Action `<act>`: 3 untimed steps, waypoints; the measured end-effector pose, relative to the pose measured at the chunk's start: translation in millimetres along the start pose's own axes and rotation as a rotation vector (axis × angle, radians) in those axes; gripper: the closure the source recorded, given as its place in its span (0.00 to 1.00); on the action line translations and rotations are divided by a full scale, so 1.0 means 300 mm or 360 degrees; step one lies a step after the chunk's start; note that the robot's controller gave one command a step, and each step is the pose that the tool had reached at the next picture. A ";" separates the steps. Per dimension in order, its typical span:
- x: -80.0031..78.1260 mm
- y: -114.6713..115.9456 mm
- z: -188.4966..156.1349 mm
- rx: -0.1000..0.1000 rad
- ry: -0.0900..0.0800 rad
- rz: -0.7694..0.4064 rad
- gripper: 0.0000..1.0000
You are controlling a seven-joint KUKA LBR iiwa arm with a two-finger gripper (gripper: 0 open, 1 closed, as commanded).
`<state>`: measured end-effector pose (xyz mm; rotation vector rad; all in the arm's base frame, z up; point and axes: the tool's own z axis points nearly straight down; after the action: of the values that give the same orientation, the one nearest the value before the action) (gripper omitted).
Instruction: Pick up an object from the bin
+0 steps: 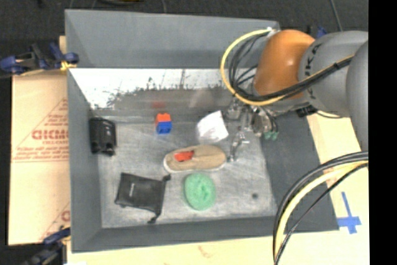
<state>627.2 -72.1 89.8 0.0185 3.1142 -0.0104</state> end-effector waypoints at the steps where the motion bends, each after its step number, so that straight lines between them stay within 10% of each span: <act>1: 0.014 0.066 -0.057 -0.0010 0.0040 -0.0086 0.00; 2: -0.027 0.230 -0.052 -0.0012 0.0030 -0.0412 0.00; 3: 0.035 0.353 0.009 -0.0007 0.0030 0.0012 0.00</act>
Offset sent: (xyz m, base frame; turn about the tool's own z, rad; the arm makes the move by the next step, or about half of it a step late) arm 0.0096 0.0819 0.0102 -0.2736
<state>618.0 33.9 86.2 0.0303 3.1332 -0.0033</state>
